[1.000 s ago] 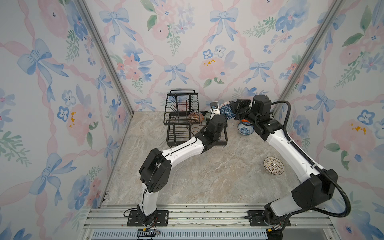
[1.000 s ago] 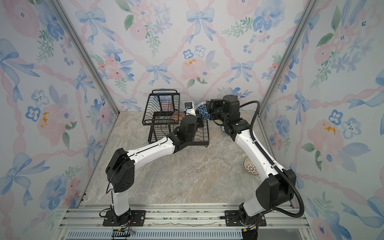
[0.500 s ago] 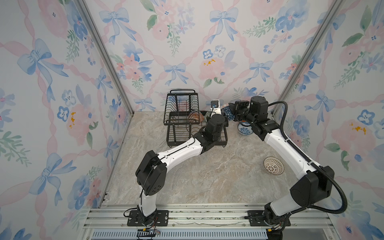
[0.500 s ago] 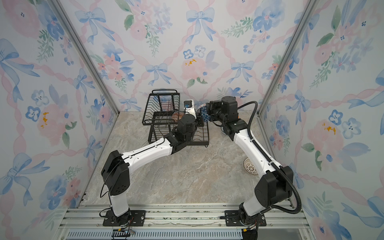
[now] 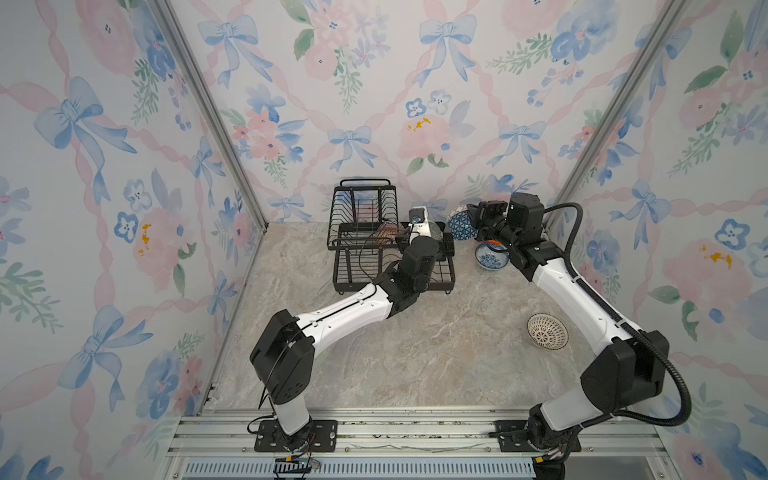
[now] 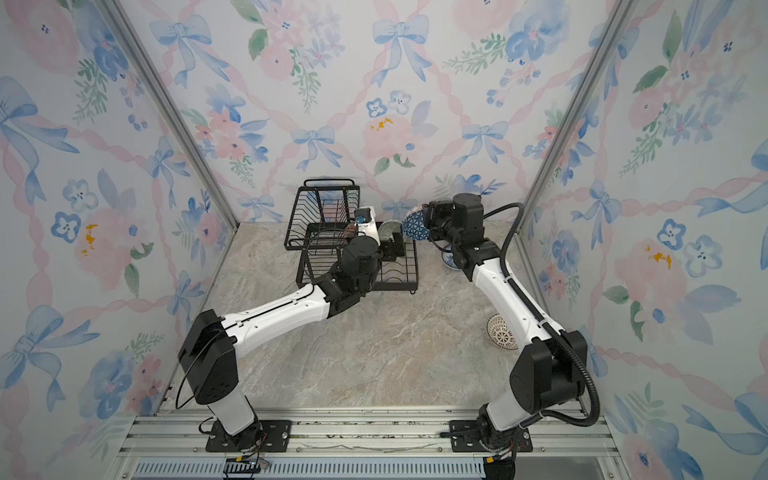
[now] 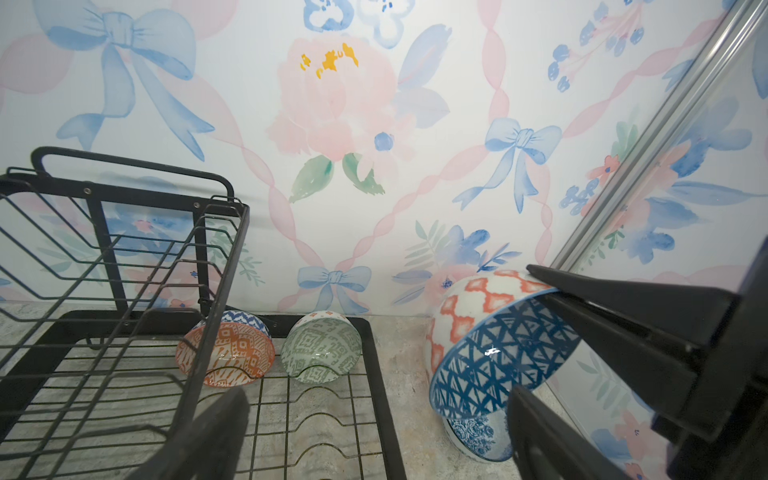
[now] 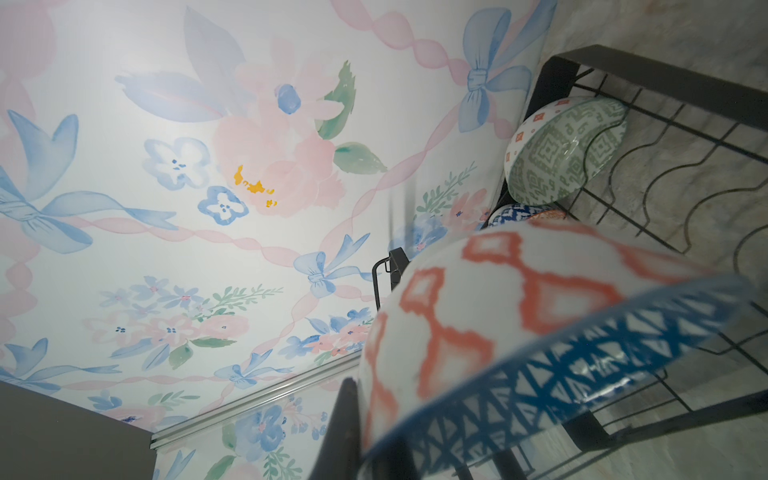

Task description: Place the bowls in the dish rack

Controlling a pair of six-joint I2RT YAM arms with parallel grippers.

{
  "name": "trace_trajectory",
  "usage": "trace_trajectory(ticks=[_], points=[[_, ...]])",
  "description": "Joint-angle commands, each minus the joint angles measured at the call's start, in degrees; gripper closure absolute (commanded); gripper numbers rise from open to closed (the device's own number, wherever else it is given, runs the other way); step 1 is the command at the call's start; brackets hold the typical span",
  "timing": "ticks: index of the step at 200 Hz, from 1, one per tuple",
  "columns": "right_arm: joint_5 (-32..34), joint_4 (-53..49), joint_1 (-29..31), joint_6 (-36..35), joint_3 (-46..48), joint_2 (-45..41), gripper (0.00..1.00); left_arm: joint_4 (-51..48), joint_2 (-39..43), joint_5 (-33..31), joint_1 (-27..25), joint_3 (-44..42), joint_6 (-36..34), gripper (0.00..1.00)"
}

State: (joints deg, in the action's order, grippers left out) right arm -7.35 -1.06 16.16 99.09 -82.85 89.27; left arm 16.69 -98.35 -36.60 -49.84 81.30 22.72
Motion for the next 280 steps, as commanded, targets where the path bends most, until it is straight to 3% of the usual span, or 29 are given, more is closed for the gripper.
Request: trace_trajectory(ticks=[1, 34, 81, 119, 167, 280], points=[[-1.40, 5.51, -0.10, -3.24, 0.52, 0.59, 1.00, -5.22, 3.45, 0.52, -0.24, 0.08, 0.78, 0.02], [-0.47, 13.25, 0.50, -7.12, 4.09, 1.16, 1.00, -17.85, 4.18, 5.92, 1.19, 4.38, 4.27, 0.02], [-0.54, 28.64, 1.12, -9.62, 10.14, 4.10, 1.00, -24.44, 5.96, 10.50, 1.67, 6.12, 2.67, 0.02], [-2.51, 35.62, 2.15, -9.85, 11.13, 9.20, 1.00, -30.03, 6.37, 16.41, 4.78, 6.77, 5.74, 0.02], [-5.68, 38.24, 3.47, -11.71, 10.49, 14.59, 1.00, -37.76, 4.00, 25.51, 9.27, 10.54, 7.48, 0.02], [-5.47, 41.72, 6.24, -11.86, 4.67, 28.12, 1.00, -38.40, 4.24, 28.29, 9.59, 10.94, 4.18, 0.02]])
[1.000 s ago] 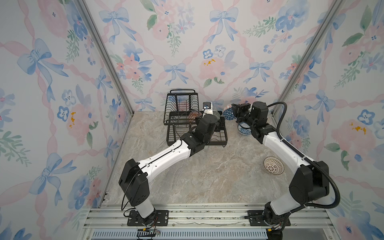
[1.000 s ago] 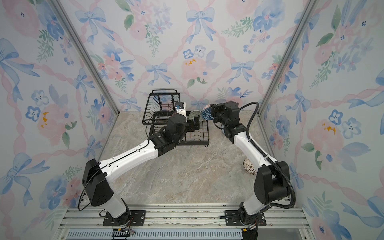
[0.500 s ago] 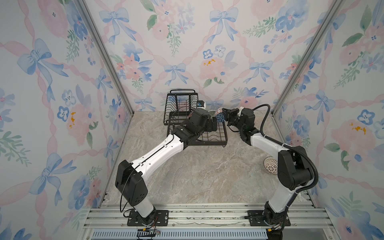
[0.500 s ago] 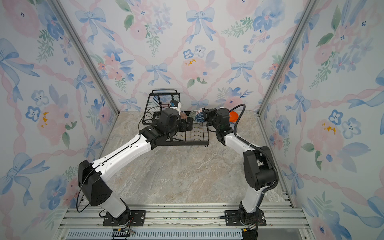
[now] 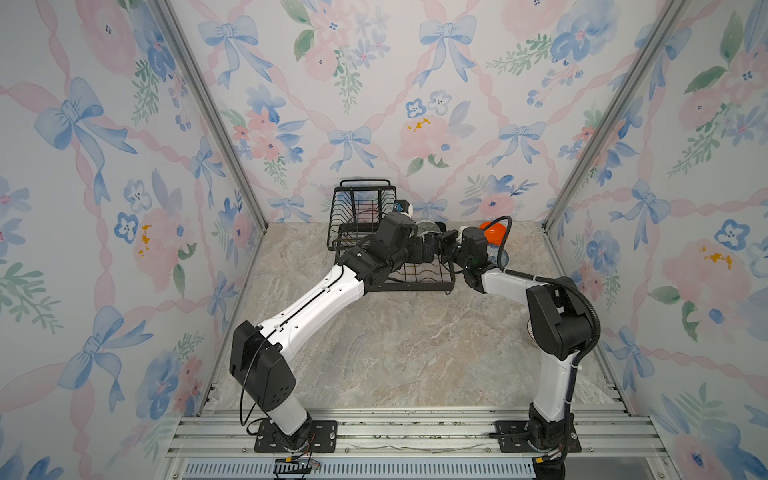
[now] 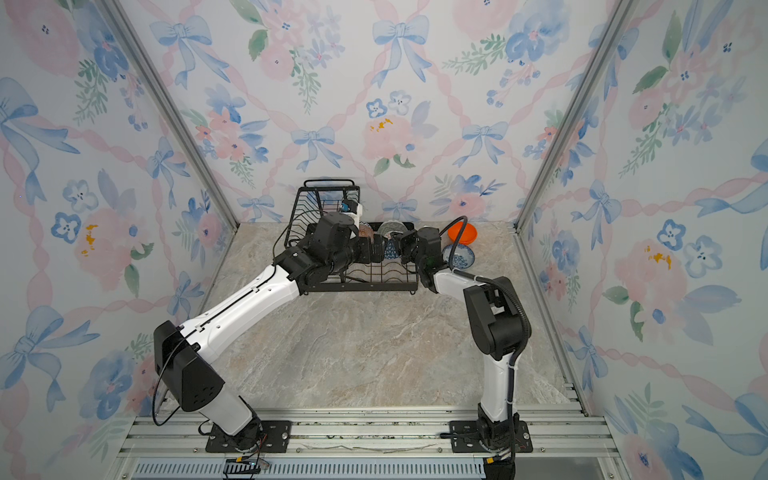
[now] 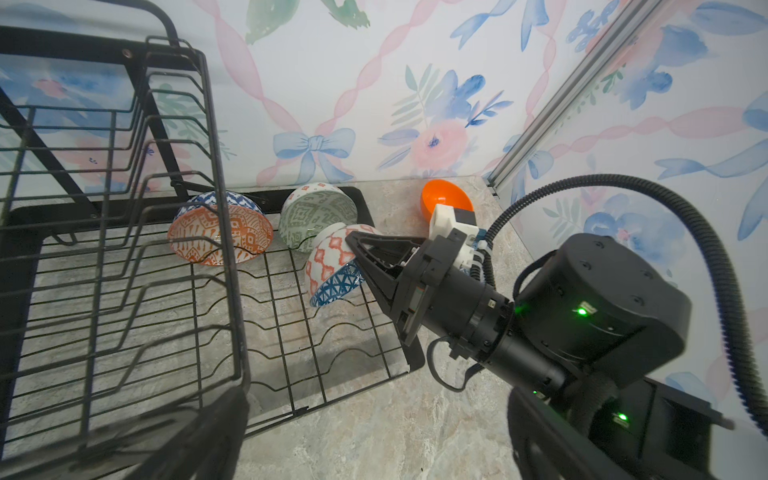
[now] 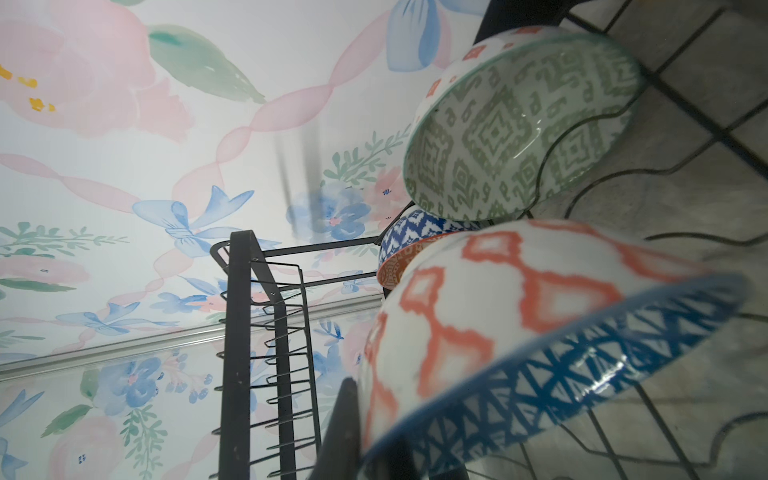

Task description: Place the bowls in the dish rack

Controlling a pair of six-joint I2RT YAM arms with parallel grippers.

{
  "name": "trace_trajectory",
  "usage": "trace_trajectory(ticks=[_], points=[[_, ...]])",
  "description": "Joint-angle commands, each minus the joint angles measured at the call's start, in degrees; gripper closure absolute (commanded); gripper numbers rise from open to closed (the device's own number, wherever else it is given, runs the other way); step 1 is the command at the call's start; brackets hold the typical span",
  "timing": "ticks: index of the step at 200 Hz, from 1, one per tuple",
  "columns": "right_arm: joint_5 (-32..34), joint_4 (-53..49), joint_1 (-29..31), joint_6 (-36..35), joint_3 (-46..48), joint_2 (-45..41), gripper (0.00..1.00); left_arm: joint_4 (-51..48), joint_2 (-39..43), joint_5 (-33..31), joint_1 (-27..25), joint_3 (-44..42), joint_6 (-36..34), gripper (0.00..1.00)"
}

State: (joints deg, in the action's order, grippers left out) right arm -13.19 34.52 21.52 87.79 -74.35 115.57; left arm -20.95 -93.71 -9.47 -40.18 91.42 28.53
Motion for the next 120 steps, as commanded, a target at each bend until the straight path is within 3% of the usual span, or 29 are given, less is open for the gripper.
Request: trace_trajectory(ticks=[1, 120], points=[[0.40, 6.24, 0.85, -0.54, -3.90, 1.97, 1.00, -0.76, -0.36, 1.14, -0.07, 0.80, -1.64, 0.02], [2.19, 11.17, 1.07, -0.78, -9.76, 10.91, 1.00, -2.91, -5.34, 4.54, 0.18, 7.34, -7.21, 0.02]])
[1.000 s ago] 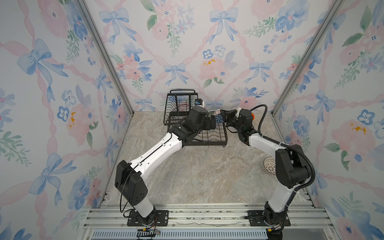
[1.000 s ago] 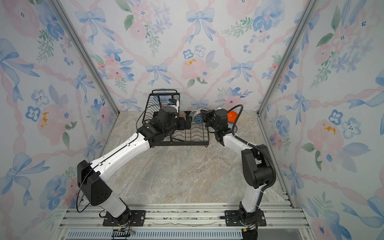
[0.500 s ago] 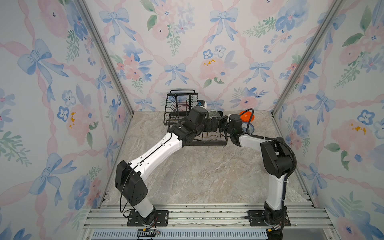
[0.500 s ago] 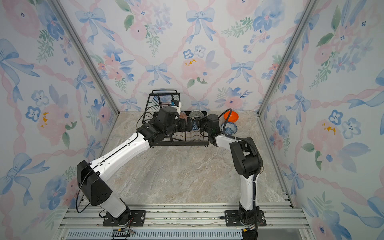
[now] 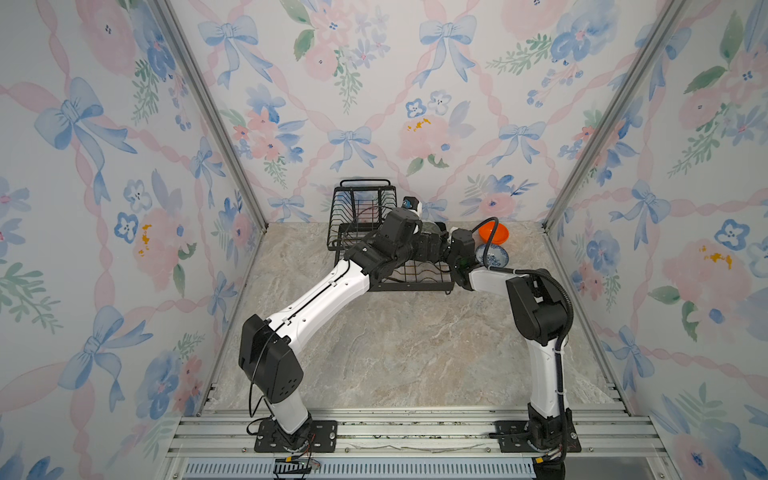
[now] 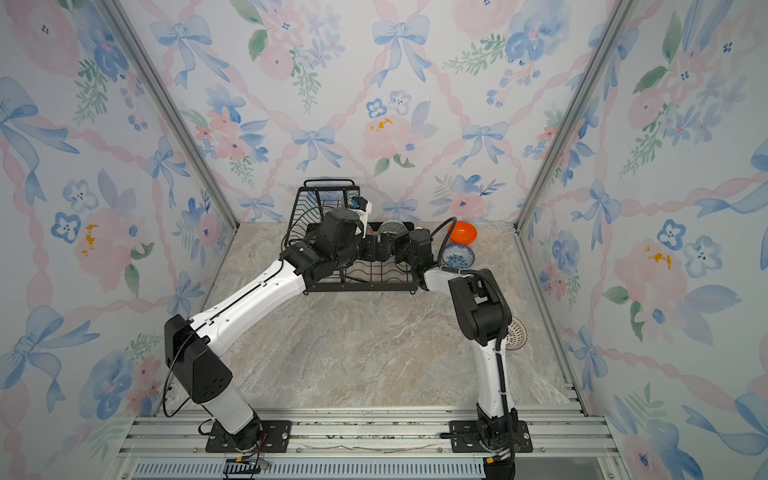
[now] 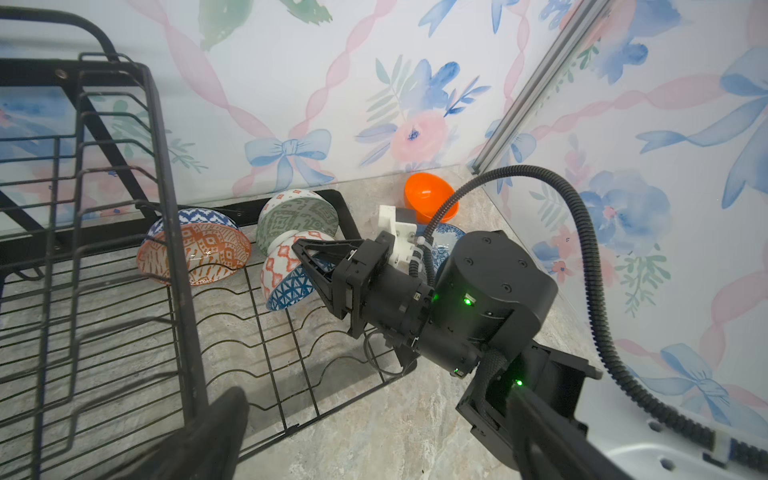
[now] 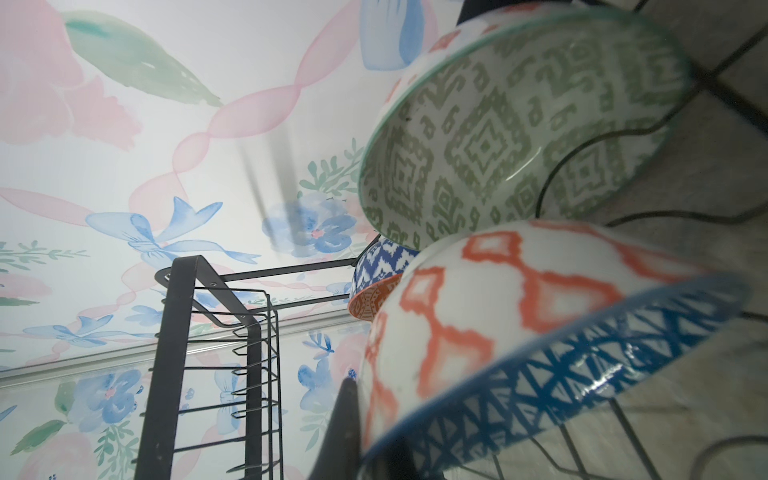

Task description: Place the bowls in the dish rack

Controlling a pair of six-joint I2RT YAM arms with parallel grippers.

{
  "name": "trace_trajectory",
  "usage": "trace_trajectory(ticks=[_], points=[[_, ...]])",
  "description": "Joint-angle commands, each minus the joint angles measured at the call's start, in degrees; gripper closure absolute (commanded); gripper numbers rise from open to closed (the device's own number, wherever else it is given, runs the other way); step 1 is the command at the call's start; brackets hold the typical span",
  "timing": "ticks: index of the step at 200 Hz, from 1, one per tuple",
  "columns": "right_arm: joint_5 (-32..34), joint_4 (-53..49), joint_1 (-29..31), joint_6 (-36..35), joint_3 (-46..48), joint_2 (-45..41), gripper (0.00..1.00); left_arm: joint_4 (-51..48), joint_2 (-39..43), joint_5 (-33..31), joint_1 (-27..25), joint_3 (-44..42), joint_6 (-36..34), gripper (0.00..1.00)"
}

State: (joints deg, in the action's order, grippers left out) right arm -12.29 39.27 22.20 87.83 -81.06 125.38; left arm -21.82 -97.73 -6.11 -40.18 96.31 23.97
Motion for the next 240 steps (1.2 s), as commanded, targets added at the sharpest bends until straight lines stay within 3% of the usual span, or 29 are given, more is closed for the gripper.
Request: trace_trajectory(ticks=[1, 118, 240], points=[[1.30, 6.43, 0.39, -0.82, -3.09, 1.14, 1.00, -2.06, -1.32, 1.18, 0.19, 2.46, -2.67, 0.02], [3.00, 9.64, 0.44, -1.18, -1.69, 4.26, 1.00, -2.07, -1.22, 2.26, 1.25, 1.36, -2.44, 0.02], [8.32, 7.92, 3.14, 2.14, 6.34, -0.31, 1.00, -2.03, -0.56, 2.95, 1.20, 0.07, -1.29, 0.02]])
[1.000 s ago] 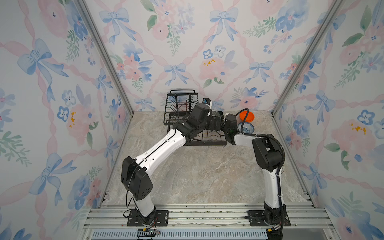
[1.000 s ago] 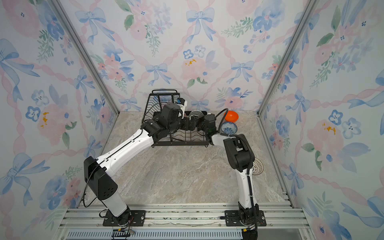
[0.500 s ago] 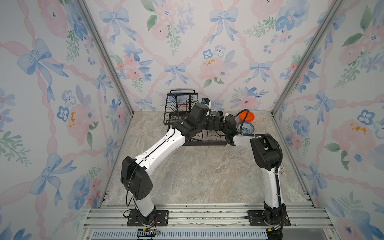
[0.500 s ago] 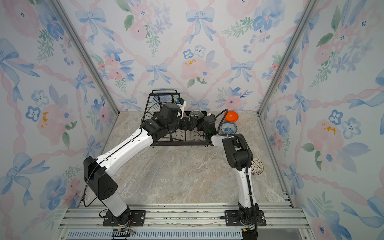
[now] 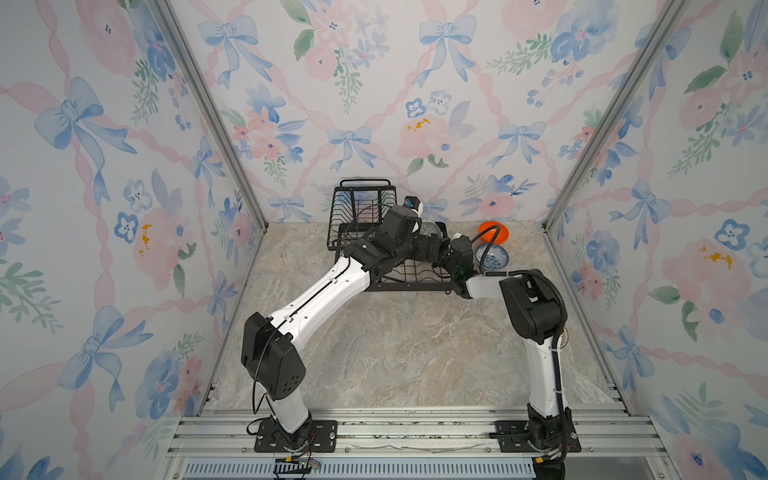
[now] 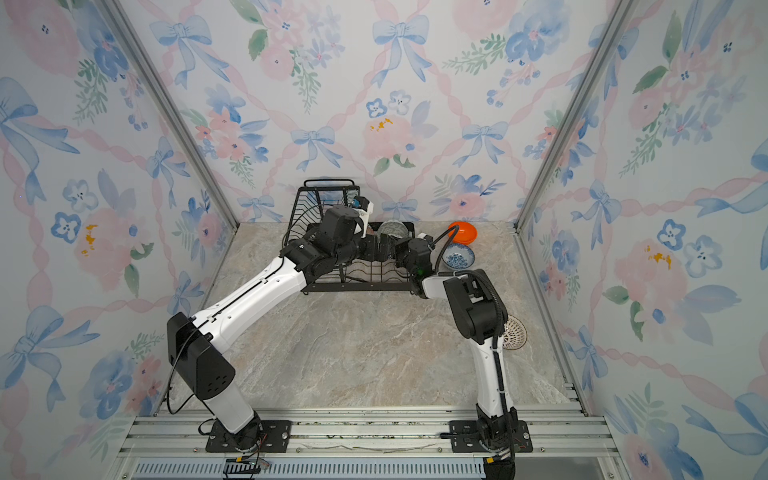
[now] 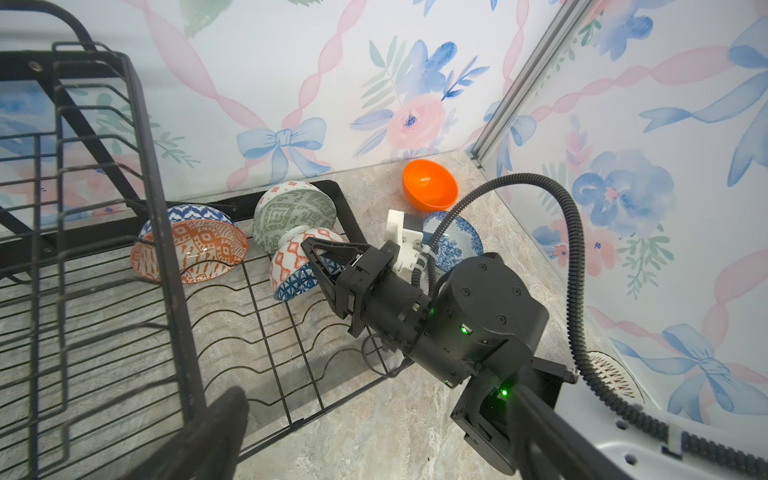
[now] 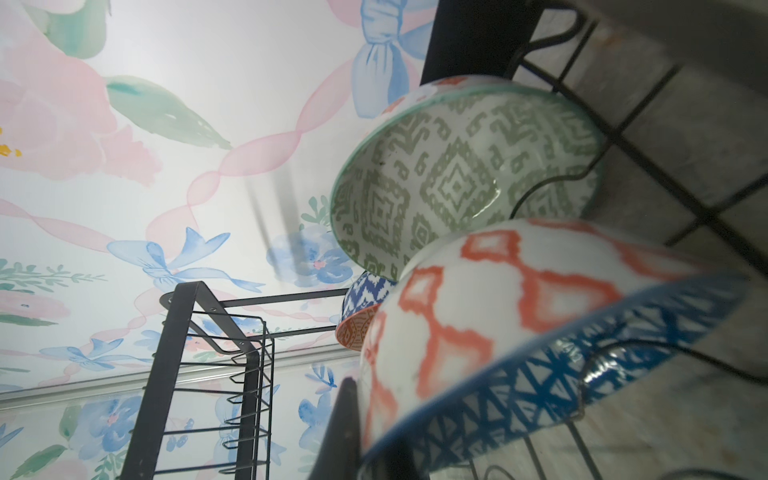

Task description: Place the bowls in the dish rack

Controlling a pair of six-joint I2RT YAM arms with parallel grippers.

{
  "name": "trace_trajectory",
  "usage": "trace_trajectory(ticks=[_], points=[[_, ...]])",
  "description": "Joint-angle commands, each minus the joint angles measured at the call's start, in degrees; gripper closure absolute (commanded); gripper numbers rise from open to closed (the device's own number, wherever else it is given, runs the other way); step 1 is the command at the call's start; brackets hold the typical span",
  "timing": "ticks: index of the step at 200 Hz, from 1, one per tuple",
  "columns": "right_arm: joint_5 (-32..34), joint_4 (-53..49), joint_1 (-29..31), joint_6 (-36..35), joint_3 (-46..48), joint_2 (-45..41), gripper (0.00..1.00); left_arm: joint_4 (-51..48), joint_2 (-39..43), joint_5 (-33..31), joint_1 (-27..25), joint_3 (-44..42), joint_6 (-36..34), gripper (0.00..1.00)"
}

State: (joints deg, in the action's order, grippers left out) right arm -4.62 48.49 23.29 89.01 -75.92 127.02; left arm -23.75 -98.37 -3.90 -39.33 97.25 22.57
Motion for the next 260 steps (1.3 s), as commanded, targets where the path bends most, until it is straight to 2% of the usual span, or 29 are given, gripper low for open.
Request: trace_trajectory(ticks=[1, 87, 140, 190, 260], points=[[0.66, -1.34, 2.08, 0.97, 1.21, -1.95, 1.00, -0.13, 0.09, 0.74, 0.37, -0.85, 0.11, 0.02], [3.40, -9.41, 2.99, 3.21, 1.92, -3.08, 0.96, -0.14, 3.05, -0.10, 0.31, -3.97, 0.20, 0.02], [4.18, -13.43, 3.40, 4.47, 0.74, -2.75, 0.84, -0.13, 4.39, -0.68, 0.40, -5.09, -0.41, 0.02], [4.48, -15.09, 3.43, 4.64, -0.37, -2.40, 0.88, -0.10, 5.72, -1.02, 0.65, -6.17, -0.94, 0.02], [4.93, -14.49, 3.63, 5.56, -0.39, -1.92, 0.89, -0.08, 6.82, -0.59, 1.36, -7.34, -1.12, 0.02]])
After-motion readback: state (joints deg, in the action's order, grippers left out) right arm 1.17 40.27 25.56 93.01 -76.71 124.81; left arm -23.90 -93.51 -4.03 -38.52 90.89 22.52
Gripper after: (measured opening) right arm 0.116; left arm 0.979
